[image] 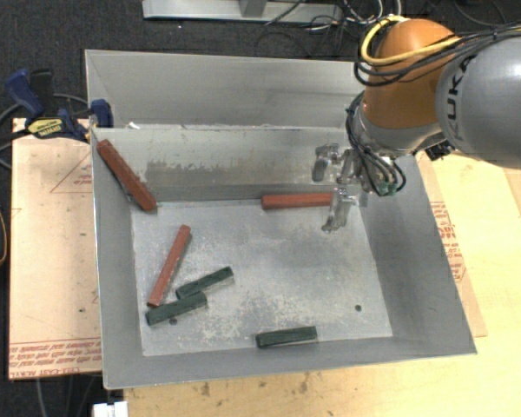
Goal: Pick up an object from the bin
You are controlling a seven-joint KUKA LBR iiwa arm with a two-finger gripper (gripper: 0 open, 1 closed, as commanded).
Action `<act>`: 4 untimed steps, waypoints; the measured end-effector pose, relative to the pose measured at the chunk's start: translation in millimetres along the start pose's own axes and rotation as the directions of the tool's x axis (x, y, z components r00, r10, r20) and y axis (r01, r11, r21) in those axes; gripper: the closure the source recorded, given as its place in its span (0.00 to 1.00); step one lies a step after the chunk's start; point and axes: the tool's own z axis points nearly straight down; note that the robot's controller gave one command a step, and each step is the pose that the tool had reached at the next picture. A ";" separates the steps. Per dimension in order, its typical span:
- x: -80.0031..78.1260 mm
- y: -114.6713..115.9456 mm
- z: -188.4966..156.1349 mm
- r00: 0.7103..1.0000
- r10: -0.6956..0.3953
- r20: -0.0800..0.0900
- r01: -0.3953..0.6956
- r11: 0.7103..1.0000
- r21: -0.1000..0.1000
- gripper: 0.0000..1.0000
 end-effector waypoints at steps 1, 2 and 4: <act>-2.6 -27.7 69.3 0.985 0.174 0.002 -0.174 0.985 0.000 0.00; 57.4 1.9 72.9 0.998 0.058 0.002 -0.058 0.998 0.000 0.00; 125.9 158.0 1.3 0.995 -0.095 0.002 0.095 0.995 -0.002 0.00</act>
Offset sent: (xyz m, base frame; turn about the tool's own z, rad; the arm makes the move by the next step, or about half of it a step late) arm 0.0022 -0.0280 -0.0668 0.1761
